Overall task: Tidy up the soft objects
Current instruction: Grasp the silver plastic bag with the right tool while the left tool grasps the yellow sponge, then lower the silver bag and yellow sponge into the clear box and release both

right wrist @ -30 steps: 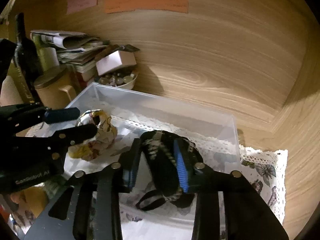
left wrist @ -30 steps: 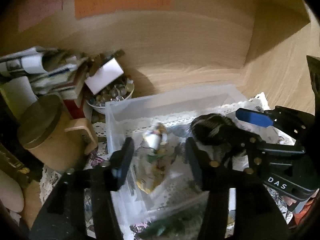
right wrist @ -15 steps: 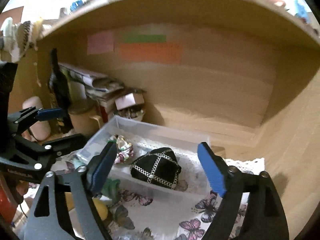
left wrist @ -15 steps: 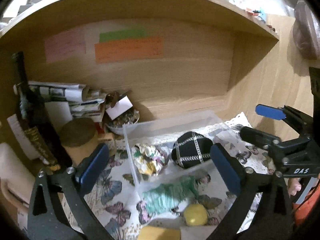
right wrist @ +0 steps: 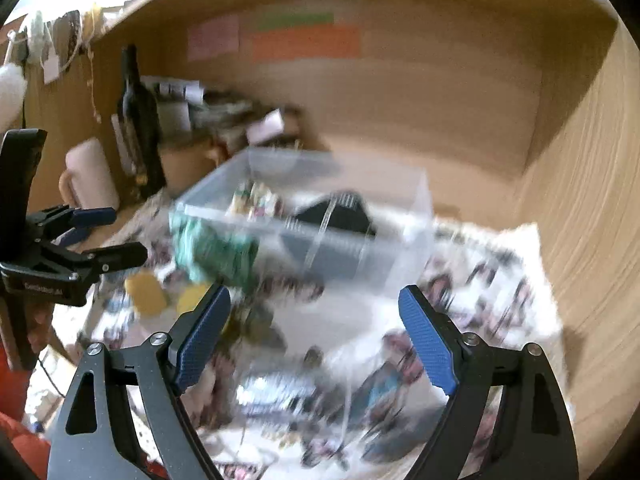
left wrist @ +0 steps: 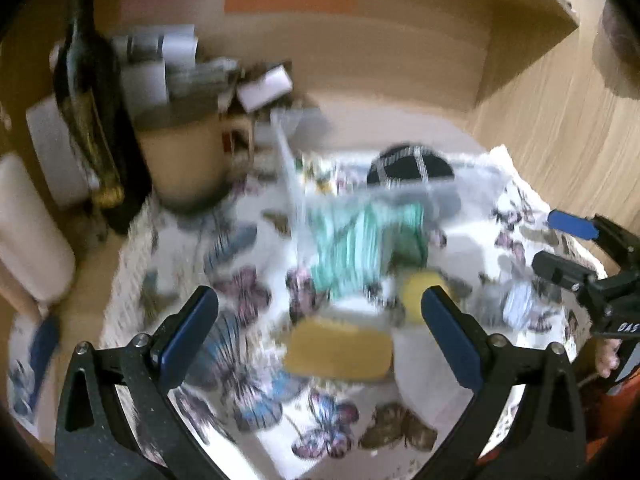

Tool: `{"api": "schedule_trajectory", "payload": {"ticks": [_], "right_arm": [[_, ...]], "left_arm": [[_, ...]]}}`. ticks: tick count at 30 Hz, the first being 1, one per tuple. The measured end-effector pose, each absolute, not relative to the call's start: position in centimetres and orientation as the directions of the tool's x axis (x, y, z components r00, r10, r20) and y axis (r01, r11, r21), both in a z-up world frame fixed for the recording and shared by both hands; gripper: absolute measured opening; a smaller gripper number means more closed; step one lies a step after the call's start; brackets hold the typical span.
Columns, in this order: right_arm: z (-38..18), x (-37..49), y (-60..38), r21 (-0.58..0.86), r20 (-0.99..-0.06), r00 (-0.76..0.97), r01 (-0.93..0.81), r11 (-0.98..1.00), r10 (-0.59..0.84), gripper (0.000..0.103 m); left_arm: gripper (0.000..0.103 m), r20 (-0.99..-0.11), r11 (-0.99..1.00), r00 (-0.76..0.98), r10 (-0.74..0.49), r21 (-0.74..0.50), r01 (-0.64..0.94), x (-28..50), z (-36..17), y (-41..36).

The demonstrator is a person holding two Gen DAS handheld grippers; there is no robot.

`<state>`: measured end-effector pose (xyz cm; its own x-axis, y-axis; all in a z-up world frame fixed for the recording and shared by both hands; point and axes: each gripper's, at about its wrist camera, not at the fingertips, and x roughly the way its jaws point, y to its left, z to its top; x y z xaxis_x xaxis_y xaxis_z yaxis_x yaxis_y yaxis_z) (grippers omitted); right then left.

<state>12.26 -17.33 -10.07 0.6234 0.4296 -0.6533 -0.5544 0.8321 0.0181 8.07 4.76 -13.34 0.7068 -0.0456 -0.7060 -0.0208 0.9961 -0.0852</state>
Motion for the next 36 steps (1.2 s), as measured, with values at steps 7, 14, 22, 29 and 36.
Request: {"api": "schedule_trajectory", "payload": {"ticks": [7, 14, 22, 29, 36], "right_arm": [[-14.0, 11.5, -16.8, 0.055, -0.735, 0.544, -0.548, 0.835, 0.405, 0.085], [-15.9, 11.3, -17.1, 0.077, -0.772, 0.5, -0.537, 0.84, 0.391, 0.083], [-15.8, 10.9, -17.5, 0.1, -0.755, 0.507, -0.536, 0.838, 0.415, 0.048], [-14.8, 10.6, -18.1, 0.105, -0.732, 0.538, -0.516, 0.85, 0.418, 0.038], [-12.7, 10.8, -19.0, 0.093, -0.689, 0.591, -0.501, 0.86, 0.419, 0.037]], "left_arm": [[0.103, -0.764, 0.995, 0.644, -0.038, -0.092, -0.051, 7.7, -16.8, 5.4], [0.103, -0.757, 0.992, 0.649, -0.073, -0.124, -0.033, 7.8, -17.8, 5.3], [0.076, -0.739, 0.985, 0.656, -0.15, -0.171, 0.033, 8.0, -17.8, 4.5], [0.058, -0.718, 0.992, 0.686, -0.118, -0.122, 0.044, 7.8, -16.7, 3.7], [0.058, -0.676, 0.994, 0.731, -0.089, -0.108, 0.021, 7.7, -14.2, 4.6]]}}
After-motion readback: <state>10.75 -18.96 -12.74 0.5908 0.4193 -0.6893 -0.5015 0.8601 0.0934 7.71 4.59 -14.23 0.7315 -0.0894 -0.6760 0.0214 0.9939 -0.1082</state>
